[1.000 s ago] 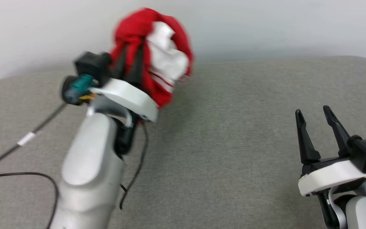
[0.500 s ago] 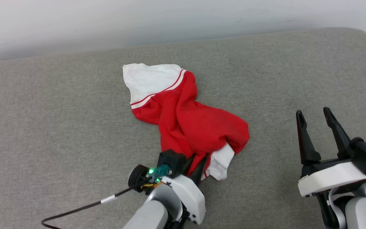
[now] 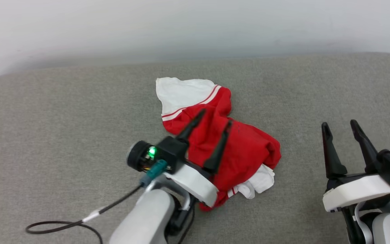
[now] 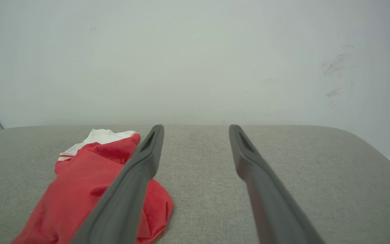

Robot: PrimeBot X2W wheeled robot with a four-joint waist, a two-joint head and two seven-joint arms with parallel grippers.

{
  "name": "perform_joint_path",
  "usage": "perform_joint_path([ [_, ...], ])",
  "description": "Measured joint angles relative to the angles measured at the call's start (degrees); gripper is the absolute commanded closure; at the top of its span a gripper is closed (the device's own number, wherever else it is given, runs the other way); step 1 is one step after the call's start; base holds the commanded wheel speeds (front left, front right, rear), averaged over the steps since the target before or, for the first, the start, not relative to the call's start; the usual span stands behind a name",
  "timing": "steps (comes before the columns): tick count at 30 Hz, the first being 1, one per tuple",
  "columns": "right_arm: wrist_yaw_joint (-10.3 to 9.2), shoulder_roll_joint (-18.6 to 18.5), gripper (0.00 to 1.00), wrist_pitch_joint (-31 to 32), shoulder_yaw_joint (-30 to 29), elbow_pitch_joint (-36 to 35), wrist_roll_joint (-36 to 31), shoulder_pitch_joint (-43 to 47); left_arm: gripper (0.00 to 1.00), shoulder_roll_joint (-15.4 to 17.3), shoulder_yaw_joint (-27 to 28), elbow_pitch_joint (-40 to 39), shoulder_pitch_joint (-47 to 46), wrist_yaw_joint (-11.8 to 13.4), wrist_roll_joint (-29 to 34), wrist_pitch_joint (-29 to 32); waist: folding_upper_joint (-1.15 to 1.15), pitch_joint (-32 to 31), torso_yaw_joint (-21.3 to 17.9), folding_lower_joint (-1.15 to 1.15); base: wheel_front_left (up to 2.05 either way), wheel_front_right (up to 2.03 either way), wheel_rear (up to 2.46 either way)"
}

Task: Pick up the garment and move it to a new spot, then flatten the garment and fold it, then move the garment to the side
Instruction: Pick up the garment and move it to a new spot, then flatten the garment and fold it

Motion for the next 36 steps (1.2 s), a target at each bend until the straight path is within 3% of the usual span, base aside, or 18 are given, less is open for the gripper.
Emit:
perform_joint_path([
  [8, 0.0, 0.0, 0.0, 1.07, -1.27, -0.49, 0.58, 2.81, 0.0, 4.79, 9.07, 0.38, 2.05, 5.57, -2.4, -1.49, 0.0, -3.98, 2.43, 0.0, 0.0, 0.0, 0.0],
  [15, 0.0, 0.0, 0.0, 2.12, -0.98, -1.01, 0.75, 5.65, 0.0, 10.21, 15.28, 0.19, 9.67, 8.73, -4.78, -2.1, 0.0, -7.41, 3.13, 0.0, 0.0, 0.0, 0.0],
  [22, 0.0, 0.0, 0.0, 3.42, -0.74, -2.08, 0.59, 7.73, 0.0, 11.26, 14.74, -2.38, 15.18, 9.47, -5.09, -1.32, 0.0, -9.28, 2.81, 0.0, 0.0, 0.0, 0.0],
  [36, 0.0, 0.02, 0.0, 5.61, -2.24, -1.91, 1.59, 8.28, 0.0, 11.73, 13.47, -5.46, 15.3, 10.02, -4.89, 0.03, 0.0, -9.23, 2.23, 0.0, 0.0, 0.0, 0.0],
])
